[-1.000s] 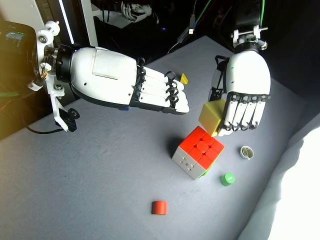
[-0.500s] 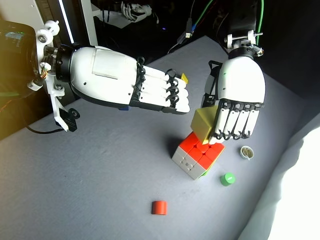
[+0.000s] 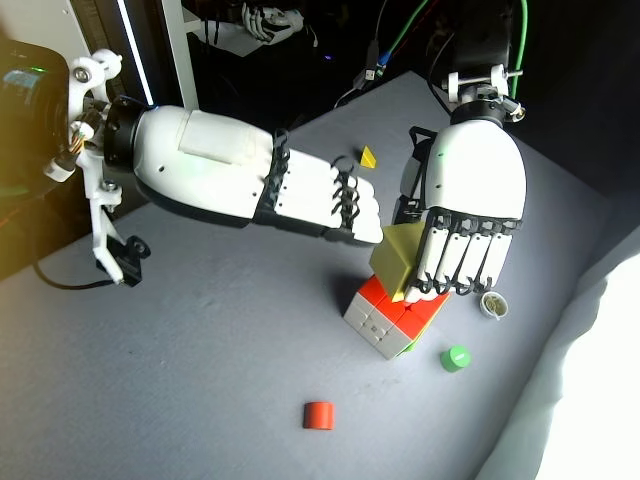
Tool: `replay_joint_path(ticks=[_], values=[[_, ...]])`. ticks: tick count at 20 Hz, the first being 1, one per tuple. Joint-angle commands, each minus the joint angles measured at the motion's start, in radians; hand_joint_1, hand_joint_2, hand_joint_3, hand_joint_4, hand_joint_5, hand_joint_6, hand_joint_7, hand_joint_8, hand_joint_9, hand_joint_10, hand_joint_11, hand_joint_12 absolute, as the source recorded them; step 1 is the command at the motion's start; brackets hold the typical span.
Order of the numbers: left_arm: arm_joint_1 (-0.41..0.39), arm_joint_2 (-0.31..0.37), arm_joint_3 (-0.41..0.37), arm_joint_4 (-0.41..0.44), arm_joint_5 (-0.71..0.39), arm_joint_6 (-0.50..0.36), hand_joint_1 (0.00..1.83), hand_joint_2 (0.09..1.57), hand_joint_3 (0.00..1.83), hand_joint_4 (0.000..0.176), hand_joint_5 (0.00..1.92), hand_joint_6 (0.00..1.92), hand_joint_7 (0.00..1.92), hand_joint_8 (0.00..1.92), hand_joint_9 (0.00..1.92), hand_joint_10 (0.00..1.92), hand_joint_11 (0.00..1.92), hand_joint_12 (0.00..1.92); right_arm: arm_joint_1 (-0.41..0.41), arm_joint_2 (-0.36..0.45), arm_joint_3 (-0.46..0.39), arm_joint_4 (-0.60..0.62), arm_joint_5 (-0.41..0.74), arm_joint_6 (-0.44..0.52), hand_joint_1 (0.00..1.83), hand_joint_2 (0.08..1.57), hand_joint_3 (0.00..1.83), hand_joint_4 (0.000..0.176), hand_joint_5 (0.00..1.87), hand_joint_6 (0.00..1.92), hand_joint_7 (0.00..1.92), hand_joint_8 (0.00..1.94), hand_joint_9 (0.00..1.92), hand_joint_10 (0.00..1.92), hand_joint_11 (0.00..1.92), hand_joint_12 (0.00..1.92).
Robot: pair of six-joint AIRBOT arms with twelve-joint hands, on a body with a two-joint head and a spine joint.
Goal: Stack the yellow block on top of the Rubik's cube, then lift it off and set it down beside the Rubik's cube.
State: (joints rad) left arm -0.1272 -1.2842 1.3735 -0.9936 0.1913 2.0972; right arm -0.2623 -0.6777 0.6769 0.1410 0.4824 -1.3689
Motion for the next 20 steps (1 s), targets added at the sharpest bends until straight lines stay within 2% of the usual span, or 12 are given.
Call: replay_joint_path(ticks=[1, 4, 7, 9, 12, 13, 15, 17, 19, 20], values=[[-0.002, 0.008, 0.004, -0.019, -0.043, 0.003, 1.22, 1.20, 0.00, 0.000, 0.91, 0.92, 0.76, 1.55, 0.60, 1.45, 0.37, 1.69, 0.007, 0.010, -0.003, -0.002, 0.118, -0.009, 0.00, 1.18, 0.00, 0.000, 0.03, 0.01, 0.03, 0.01, 0.00, 0.00, 0.00, 0.00], [0.011, 0.008, 0.005, -0.020, -0.045, 0.003, 1.22, 1.20, 0.00, 0.000, 0.90, 0.92, 0.77, 1.55, 0.60, 1.42, 0.35, 1.67, 0.000, 0.017, -0.002, -0.002, 0.109, -0.036, 0.00, 1.18, 0.00, 0.000, 0.02, 0.00, 0.02, 0.00, 0.00, 0.00, 0.00, 0.00], [0.022, 0.012, 0.009, -0.024, -0.048, 0.003, 1.23, 1.17, 0.00, 0.000, 0.97, 0.83, 0.81, 1.46, 0.64, 1.33, 0.39, 1.60, -0.007, 0.026, -0.002, -0.002, 0.098, -0.052, 0.00, 1.18, 0.00, 0.000, 0.01, 0.00, 0.01, 0.00, 0.00, 0.00, 0.00, 0.00], [0.022, 0.015, 0.013, -0.024, -0.052, 0.003, 1.21, 1.19, 0.00, 0.000, 0.91, 0.93, 0.78, 1.51, 0.62, 1.36, 0.37, 1.62, -0.004, 0.035, -0.004, -0.002, 0.079, -0.055, 0.00, 1.18, 0.00, 0.000, 0.03, 0.01, 0.03, 0.01, 0.00, 0.00, 0.00, 0.00], [0.016, 0.011, 0.023, -0.016, -0.055, 0.003, 1.22, 1.19, 0.00, 0.000, 0.93, 0.90, 0.79, 1.51, 0.62, 1.40, 0.39, 1.62, -0.005, 0.051, -0.005, -0.002, 0.061, -0.067, 0.00, 1.18, 0.00, 0.000, 0.01, 0.00, 0.01, 0.00, 0.00, 0.00, 0.00, 0.00], [0.015, 0.008, 0.028, -0.016, -0.055, 0.003, 1.24, 1.17, 0.00, 0.000, 0.99, 0.81, 0.82, 1.46, 0.66, 1.37, 0.44, 1.57, -0.006, 0.057, -0.005, -0.002, 0.057, -0.073, 0.00, 1.18, 0.00, 0.000, 0.02, 0.01, 0.02, 0.01, 0.00, 0.00, 0.00, 0.00], [0.015, -0.008, 0.045, -0.017, -0.055, 0.003, 1.21, 1.20, 0.00, 0.000, 0.90, 0.95, 0.76, 1.54, 0.60, 1.41, 0.36, 1.65, -0.030, 0.074, -0.002, 0.006, 0.051, -0.075, 0.00, 1.18, 0.00, 0.000, 0.03, 0.01, 0.02, 0.01, 0.00, 0.00, 0.00, 0.00], [0.012, -0.014, 0.056, -0.018, -0.055, 0.003, 1.23, 1.19, 0.00, 0.000, 0.93, 0.89, 0.77, 1.52, 0.63, 1.41, 0.40, 1.62, -0.040, 0.084, 0.027, 0.068, 0.046, -0.074, 0.00, 1.18, 0.00, 0.000, 0.01, 0.00, 0.01, 0.00, 0.00, 0.00, 0.00, 0.00], [0.010, -0.019, 0.064, -0.016, -0.055, 0.003, 1.22, 1.20, 0.00, 0.000, 0.91, 0.93, 0.76, 1.55, 0.62, 1.43, 0.39, 1.64, -0.028, 0.091, 0.063, 0.111, 0.046, -0.041, 0.00, 1.18, 0.00, 0.000, 0.04, 0.01, 0.04, 0.01, 0.00, 0.00, 0.00, 0.00], [0.010, -0.022, 0.068, -0.017, -0.057, 0.003, 1.21, 1.20, 0.00, 0.000, 0.89, 0.96, 0.76, 1.54, 0.61, 1.38, 0.36, 1.61, -0.018, 0.091, 0.090, 0.111, 0.024, 0.006, 0.00, 1.17, 0.00, 0.000, 0.03, 0.01, 0.03, 0.01, 0.00, 0.00, 0.00, 0.00]])
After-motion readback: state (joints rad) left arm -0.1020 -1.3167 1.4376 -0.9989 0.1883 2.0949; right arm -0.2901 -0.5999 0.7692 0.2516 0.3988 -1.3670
